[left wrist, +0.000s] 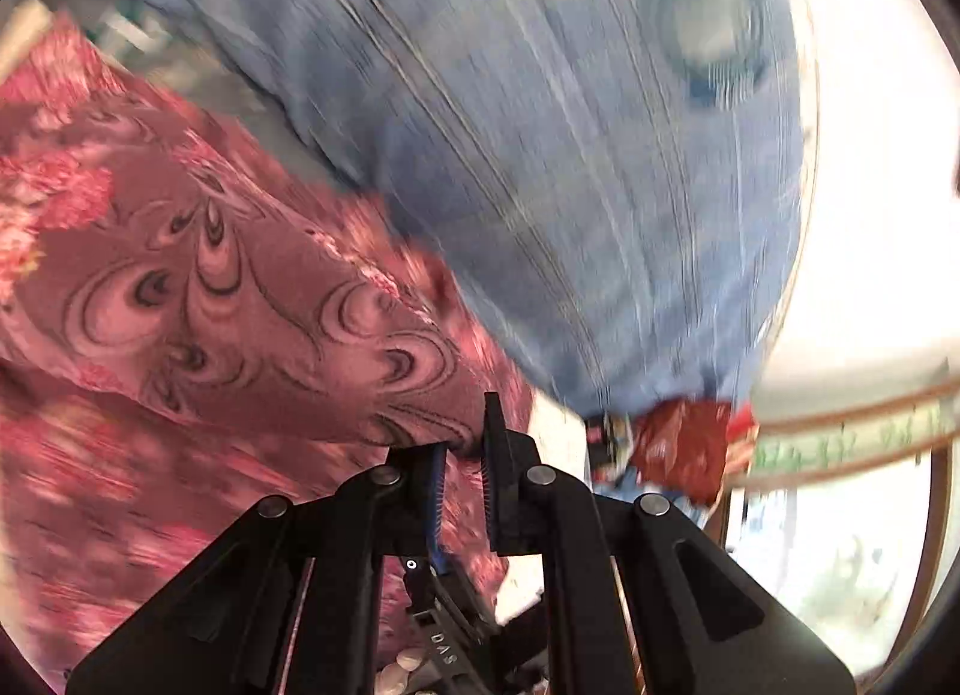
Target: Fold small clothes
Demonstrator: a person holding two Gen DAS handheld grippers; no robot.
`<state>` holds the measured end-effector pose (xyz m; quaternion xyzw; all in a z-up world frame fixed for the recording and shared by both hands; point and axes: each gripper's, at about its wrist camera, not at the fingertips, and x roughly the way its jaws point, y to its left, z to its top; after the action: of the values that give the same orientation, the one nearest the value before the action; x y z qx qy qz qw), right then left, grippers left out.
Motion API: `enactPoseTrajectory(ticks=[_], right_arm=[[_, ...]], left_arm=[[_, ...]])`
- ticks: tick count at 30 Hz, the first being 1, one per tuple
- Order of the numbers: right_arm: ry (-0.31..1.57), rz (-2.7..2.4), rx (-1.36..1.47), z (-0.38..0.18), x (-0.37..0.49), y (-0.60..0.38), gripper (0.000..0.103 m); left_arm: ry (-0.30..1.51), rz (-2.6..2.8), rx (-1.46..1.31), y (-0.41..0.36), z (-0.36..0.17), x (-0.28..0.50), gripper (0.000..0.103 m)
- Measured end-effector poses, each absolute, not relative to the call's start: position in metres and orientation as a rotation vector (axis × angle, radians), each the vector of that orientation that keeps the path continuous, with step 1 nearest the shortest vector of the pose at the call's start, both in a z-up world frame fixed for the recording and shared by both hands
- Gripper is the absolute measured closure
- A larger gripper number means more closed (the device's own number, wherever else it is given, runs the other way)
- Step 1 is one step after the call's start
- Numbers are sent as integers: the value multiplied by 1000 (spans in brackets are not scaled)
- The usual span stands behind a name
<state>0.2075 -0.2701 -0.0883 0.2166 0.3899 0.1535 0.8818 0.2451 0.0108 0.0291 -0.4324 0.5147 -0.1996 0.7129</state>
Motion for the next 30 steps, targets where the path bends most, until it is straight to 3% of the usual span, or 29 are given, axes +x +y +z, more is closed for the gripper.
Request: enactPoseTrajectory(ticks=[3, 5, 7, 9, 10, 11, 12, 13, 15, 17, 20, 26, 30], right_arm=[[784, 119, 228, -80, 183, -294, 57], [793, 19, 127, -83, 172, -309, 43], [816, 2, 112, -93, 166, -325, 41], [804, 32, 104, -93, 163, -323, 29], [811, 42, 78, -93, 166, -318, 19], [832, 58, 31, -95, 170, -309, 7], [844, 58, -16, -97, 174, -299, 3], [861, 57, -53, -99, 177, -294, 0], [874, 55, -50, -98, 181, -291, 0], [884, 79, -35, -97, 181, -296, 0], [935, 96, -25, -91, 185, -297, 1], [858, 182, 411, -70, 204, -306, 4], [867, 202, 511, -78, 230, -288, 4]], left_arm=[[1255, -459, -942, -40, -7, 248, 95], [1365, -446, -927, -65, -40, 251, 95], [1469, -428, -933, -82, -70, 248, 95], [1446, -443, -966, -76, -72, 238, 95], [1437, -460, -952, -73, -64, 236, 94], [1425, -472, -928, -67, -58, 232, 91], [1391, -494, -903, -55, -45, 226, 86], [1365, -507, -887, -51, -39, 228, 81], [1285, -524, -840, -23, -22, 217, 47], [1201, -475, -779, 15, -15, 204, 32], [1182, -438, -743, 49, -27, 198, 30], [1141, -459, -794, 81, -52, 203, 30], [1121, -491, -796, 88, -52, 202, 30]])
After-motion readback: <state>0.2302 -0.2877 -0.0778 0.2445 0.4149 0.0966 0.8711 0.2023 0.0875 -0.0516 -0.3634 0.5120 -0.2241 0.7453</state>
